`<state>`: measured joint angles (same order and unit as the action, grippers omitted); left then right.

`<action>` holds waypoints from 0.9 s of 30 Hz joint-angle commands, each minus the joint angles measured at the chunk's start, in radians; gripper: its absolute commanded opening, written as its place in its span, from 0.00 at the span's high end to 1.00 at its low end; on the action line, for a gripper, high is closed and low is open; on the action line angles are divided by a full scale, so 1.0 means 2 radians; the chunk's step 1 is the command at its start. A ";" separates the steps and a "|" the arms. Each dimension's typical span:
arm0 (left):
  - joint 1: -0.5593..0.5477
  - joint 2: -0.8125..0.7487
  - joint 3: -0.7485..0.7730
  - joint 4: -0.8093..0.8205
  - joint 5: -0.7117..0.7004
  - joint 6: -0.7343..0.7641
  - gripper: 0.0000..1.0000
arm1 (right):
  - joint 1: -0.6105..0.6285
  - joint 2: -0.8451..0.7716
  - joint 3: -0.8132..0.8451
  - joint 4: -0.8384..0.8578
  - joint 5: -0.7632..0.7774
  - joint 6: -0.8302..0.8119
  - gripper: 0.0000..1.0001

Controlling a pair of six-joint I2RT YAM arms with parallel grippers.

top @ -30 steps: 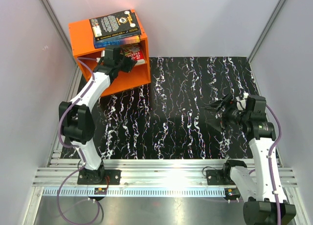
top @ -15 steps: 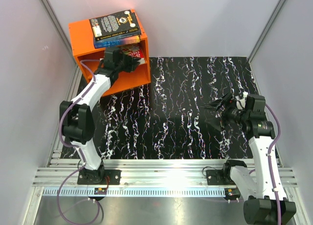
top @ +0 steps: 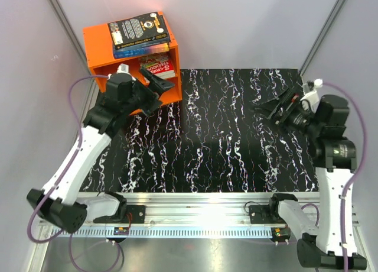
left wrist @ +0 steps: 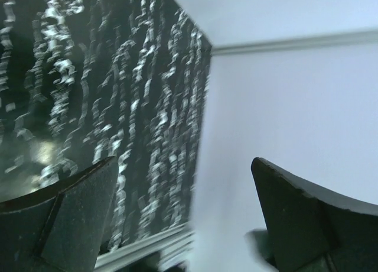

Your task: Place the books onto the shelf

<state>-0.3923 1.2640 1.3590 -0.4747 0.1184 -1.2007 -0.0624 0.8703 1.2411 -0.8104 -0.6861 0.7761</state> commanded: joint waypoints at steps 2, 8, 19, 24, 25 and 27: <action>-0.031 -0.061 0.018 -0.137 -0.113 0.129 0.01 | 0.013 -0.001 0.093 -0.026 0.023 -0.049 0.00; -0.072 -0.147 0.047 -0.210 -0.271 0.234 0.01 | 0.013 -0.051 0.136 -0.076 0.036 -0.044 0.00; -0.072 -0.338 -0.045 -0.164 -0.408 0.412 0.01 | 0.013 -0.163 0.069 -0.078 0.078 0.011 0.00; -0.072 -0.381 -0.071 -0.151 -0.453 0.452 0.01 | 0.013 -0.164 0.080 -0.106 0.098 0.001 0.00; -0.072 -0.380 -0.071 -0.155 -0.455 0.455 0.01 | 0.013 -0.166 0.079 -0.107 0.098 0.001 0.00; -0.072 -0.381 -0.071 -0.161 -0.460 0.454 0.01 | 0.013 -0.169 0.074 -0.106 0.098 0.008 0.00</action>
<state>-0.5354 0.4927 1.2331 -0.8383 -0.7216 -0.3599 -0.0414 0.5373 1.3899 -1.0245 -0.5198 0.7788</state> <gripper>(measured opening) 0.987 0.994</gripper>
